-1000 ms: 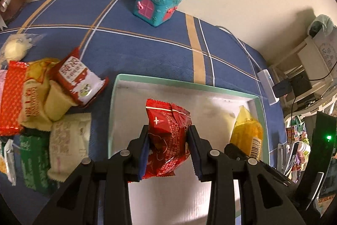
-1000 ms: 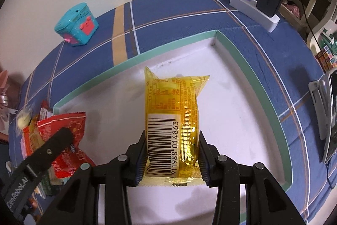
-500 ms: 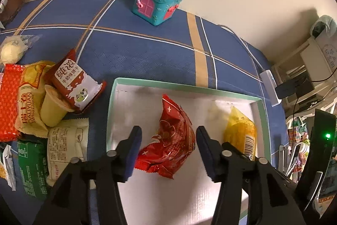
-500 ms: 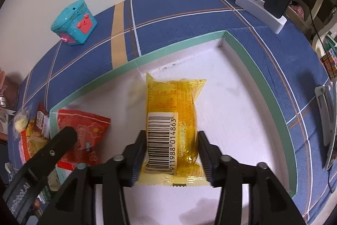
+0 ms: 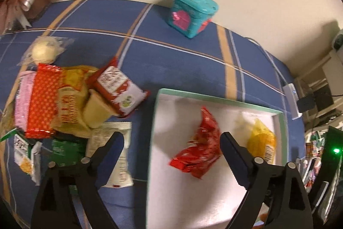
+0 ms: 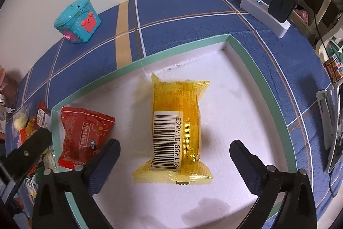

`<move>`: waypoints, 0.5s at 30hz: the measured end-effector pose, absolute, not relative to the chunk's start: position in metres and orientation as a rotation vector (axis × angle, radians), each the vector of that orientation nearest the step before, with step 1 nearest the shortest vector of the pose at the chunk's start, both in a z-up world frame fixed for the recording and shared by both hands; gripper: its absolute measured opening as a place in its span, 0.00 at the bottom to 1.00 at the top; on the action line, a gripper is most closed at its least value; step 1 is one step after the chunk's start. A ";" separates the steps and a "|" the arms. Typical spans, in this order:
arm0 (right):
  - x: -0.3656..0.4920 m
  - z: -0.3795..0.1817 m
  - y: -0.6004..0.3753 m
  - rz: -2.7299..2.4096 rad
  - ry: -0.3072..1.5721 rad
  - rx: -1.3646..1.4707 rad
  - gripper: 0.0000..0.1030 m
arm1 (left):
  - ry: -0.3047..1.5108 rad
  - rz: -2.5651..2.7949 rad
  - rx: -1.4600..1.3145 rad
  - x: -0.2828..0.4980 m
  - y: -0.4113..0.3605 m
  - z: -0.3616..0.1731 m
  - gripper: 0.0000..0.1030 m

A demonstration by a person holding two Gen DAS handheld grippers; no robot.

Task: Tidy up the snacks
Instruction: 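Lower both packs into the tray and open both tools, then withdraw both tools from the tray back toward the snack pile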

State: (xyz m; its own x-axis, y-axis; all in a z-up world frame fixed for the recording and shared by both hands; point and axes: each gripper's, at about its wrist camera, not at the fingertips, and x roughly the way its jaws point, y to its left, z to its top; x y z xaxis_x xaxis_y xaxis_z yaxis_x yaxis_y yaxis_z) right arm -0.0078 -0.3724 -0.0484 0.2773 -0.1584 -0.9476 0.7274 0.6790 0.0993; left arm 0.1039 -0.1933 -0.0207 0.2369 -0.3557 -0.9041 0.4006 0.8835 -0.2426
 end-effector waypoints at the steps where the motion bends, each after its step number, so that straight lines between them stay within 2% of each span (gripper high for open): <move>1: -0.008 -0.048 -0.372 -0.642 1.146 0.587 1.00 | 1.227 -0.507 0.050 0.104 -0.192 -0.022 0.92; 15: -0.019 -0.037 -0.348 -0.648 1.177 0.540 1.00 | 1.198 -0.451 0.101 0.097 -0.159 -0.012 0.94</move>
